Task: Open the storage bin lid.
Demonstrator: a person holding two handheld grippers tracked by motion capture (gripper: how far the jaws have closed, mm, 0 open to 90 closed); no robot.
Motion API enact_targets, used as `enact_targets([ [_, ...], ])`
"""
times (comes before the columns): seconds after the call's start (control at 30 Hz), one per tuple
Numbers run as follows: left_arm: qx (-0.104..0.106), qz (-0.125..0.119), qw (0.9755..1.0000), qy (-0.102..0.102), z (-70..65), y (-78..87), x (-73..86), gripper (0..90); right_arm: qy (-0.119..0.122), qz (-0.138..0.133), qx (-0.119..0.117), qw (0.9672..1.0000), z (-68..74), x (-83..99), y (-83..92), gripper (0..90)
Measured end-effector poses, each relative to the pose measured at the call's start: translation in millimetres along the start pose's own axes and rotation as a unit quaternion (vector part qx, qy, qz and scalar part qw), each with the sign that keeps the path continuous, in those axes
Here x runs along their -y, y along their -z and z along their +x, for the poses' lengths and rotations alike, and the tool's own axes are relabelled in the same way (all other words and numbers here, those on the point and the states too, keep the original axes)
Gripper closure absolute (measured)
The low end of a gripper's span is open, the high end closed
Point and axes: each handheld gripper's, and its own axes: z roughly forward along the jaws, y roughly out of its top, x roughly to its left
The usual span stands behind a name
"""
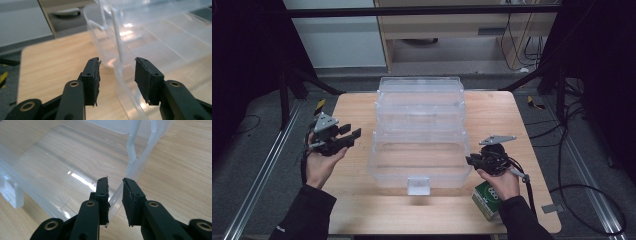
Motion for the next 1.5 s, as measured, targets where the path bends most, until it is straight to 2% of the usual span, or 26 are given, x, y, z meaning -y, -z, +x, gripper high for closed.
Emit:
enact_targets([
  [0.13,0.017,0.024,0.9995,-0.008,-11.5,-2.0,18.9,59.0,-0.001,-0.003,-0.002,1.0000,-0.2,0.9,-0.1,75.0],
  [0.2,0.033,0.045,0.9983,-0.016,-17.2,-4.9,26.1,60.5,-0.001,-0.005,-0.002,1.0000,-0.5,1.1,-0.1,75.0],
  [0.23,0.031,0.048,0.9982,-0.020,-18.0,-4.7,27.1,61.8,0.000,-0.005,-0.002,1.0000,-0.5,1.2,-0.2,75.0],
  [0.3,0.043,0.052,0.9975,-0.020,-23.1,-7.5,31.4,62.9,0.001,-0.005,-0.001,1.0000,-0.2,1.3,-0.1,75.1],
  [0.47,0.040,0.078,0.9951,-0.045,-30.9,-19.6,39.8,64.6,0.004,-0.006,0.005,1.0000,2.0,1.2,-0.1,75.3],
  [0.6,0.037,0.087,0.9943,-0.050,-30.0,-22.5,42.9,66.3,0.005,-0.004,0.006,1.0000,2.2,1.0,-0.1,75.3],
  [0.67,0.042,0.087,0.9942,-0.047,-29.5,-24.0,44.4,66.2,0.004,-0.004,0.006,1.0000,2.0,0.9,-0.1,75.2],
  [0.9,0.039,0.075,0.9954,-0.046,-28.4,-19.3,42.7,64.1,0.013,-0.003,0.011,0.9998,2.8,0.3,-0.2,74.2],
  [1.0,0.041,0.067,0.9960,-0.044,-27.3,-16.0,41.8,62.5,0.017,-0.003,0.015,0.9997,3.8,-0.4,1.1,69.8],
  [1.13,0.043,0.058,0.9963,-0.047,-25.9,-14.0,41.8,57.9,0.020,-0.012,0.008,0.9997,4.4,-1.6,10.1,64.0],
  [1.23,0.032,0.053,0.9969,-0.048,-22.1,-10.5,39.8,54.2,0.030,-0.012,0.008,0.9995,4.5,-3.4,20.6,60.5],
  [1.33,0.022,0.045,0.9979,-0.040,-17.8,-6.9,38.1,51.1,0.035,-0.013,0.010,0.9992,4.7,-5.9,29.7,56.7],
  [1.43,0.012,0.042,0.9984,-0.036,-12.8,-6.0,38.4,48.6,0.042,-0.006,0.015,0.9990,5.0,-8.0,39.3,51.7],
  [1.5,0.005,0.042,0.9986,-0.032,-8.6,-6.6,39.4,47.9,0.043,0.001,0.016,0.9989,5.7,-8.8,43.9,51.3],
])
